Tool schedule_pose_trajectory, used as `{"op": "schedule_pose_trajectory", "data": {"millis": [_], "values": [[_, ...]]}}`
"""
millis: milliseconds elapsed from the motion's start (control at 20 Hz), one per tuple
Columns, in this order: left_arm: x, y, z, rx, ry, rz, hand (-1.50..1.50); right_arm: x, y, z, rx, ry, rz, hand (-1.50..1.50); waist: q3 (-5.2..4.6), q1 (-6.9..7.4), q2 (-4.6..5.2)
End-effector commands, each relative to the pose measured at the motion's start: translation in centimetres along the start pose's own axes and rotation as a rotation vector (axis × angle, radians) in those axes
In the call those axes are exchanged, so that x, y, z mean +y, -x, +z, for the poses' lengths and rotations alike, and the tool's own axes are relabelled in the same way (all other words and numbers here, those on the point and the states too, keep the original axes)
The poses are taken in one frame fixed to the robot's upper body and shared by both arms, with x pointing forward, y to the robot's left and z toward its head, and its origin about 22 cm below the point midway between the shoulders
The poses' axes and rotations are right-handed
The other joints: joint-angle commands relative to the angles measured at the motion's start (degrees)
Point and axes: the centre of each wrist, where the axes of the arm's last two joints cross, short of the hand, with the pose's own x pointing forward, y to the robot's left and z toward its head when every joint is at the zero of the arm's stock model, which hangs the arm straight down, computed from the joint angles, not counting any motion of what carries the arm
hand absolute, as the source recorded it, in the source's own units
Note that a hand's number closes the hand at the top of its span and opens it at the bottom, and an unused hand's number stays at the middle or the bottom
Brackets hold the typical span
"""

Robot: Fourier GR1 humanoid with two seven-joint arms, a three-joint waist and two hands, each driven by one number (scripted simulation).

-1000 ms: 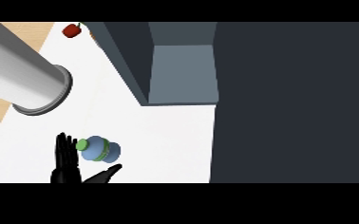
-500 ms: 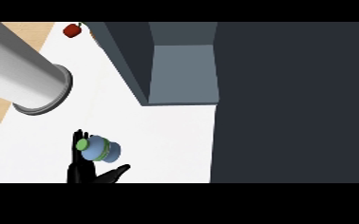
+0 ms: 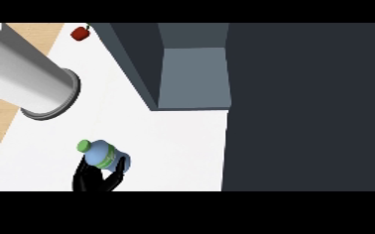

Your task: Pick up the bottled water, place it into the cabinet and close the cabinet

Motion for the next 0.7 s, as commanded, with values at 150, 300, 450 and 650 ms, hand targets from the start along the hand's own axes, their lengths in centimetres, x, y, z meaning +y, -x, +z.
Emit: {"op": "schedule_pose_trajectory", "data": {"millis": [150,300,450,650], "values": [[-2.0,0.7,-1.4,0.044,0.115,0.075,1.50,0.5,-2.1,-0.5,-0.042,-0.011,0.008,-1.50,-1.30,-0.71,0.56],[-2.5,0.2,-1.9,0.073,0.272,0.086,1.50,0.3,-1.8,0.2,-0.026,-0.020,-0.014,-1.50,-1.25,-1.82,0.31],[-3.6,0.8,-2.1,0.084,0.347,0.087,1.50,0.5,-2.1,-0.2,-0.039,-0.033,-0.010,-1.50,-1.35,-1.71,0.57],[-5.0,0.7,-3.4,0.054,0.406,0.109,1.50,0.3,-1.7,-0.5,-0.027,-0.007,-0.007,-1.50,-1.25,-0.46,0.55]]}}
